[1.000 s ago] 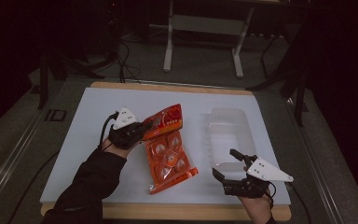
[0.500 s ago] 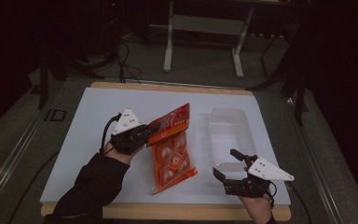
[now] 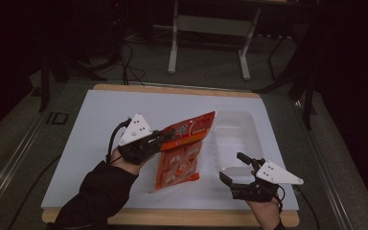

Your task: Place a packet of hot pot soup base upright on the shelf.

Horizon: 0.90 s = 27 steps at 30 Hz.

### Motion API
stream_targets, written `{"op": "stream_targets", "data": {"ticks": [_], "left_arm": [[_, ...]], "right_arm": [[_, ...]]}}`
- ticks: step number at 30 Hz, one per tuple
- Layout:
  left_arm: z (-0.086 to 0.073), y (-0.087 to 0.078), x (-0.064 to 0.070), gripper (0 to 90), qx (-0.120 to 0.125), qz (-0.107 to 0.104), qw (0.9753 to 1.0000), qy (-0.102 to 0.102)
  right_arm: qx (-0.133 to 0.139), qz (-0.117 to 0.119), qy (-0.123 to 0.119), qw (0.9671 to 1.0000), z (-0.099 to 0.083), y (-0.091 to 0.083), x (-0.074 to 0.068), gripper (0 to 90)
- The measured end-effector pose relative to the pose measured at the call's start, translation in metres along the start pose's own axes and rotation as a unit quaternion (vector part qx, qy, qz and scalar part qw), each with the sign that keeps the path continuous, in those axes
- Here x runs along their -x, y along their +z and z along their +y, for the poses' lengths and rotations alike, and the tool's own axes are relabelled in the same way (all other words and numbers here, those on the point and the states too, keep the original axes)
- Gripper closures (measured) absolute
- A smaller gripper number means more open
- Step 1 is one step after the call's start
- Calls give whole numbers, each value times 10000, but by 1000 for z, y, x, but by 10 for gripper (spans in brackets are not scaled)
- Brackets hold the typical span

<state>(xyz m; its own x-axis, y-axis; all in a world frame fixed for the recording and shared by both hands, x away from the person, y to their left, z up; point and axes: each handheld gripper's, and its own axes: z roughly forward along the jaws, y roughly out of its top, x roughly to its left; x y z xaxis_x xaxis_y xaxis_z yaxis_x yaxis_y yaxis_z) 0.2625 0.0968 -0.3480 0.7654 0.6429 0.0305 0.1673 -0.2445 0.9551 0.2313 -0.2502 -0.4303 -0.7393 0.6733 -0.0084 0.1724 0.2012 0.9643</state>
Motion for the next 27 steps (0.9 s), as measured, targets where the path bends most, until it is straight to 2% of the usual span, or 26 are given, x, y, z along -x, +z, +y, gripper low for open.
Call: {"op": "stream_targets", "data": {"ticks": [2, 3, 4, 9, 11, 15, 18, 21, 23, 27], "left_arm": [[2, -1, 2, 900, -12, -44, 10000, 67], [6, -3, 6, 900, -15, -139, 9997, 197], [8, -4, 6, 900, -30, -184, 9995, 238], [14, -9, 1, 900, -19, -397, 9983, 420], [16, -12, -2, 900, -3, -488, 9976, 495], [20, -20, -8, 900, 31, -518, 9974, 508], [22, -25, -15, 900, 106, -645, 9967, 489], [23, -28, -25, 900, 122, -783, 9960, 404], [23, -30, -28, 900, 130, -864, 9953, 415], [25, -32, -31, 900, 147, -1123, 9922, 529]], "right_arm": [[31, 9, 8, 10000, 1, -1, 1, 146], [39, 155, 14, 9999, 2, -2, 2, 201], [48, 215, -5, 9998, 2, -3, 2, 210], [50, 221, -30, 9997, 6, -3, 1, 175], [48, 199, -121, 9997, 9, -4, 2, 174], [75, 228, -178, 9996, 17, -6, 5, 175], [58, 249, -259, 9993, 24, -6, 8, 180], [32, 252, -475, 9985, 33, -6, 10, 182], [95, 352, -505, 9981, 40, -6, 13, 188], [156, 561, -590, 9966, 53, -4, 19, 205]]}}
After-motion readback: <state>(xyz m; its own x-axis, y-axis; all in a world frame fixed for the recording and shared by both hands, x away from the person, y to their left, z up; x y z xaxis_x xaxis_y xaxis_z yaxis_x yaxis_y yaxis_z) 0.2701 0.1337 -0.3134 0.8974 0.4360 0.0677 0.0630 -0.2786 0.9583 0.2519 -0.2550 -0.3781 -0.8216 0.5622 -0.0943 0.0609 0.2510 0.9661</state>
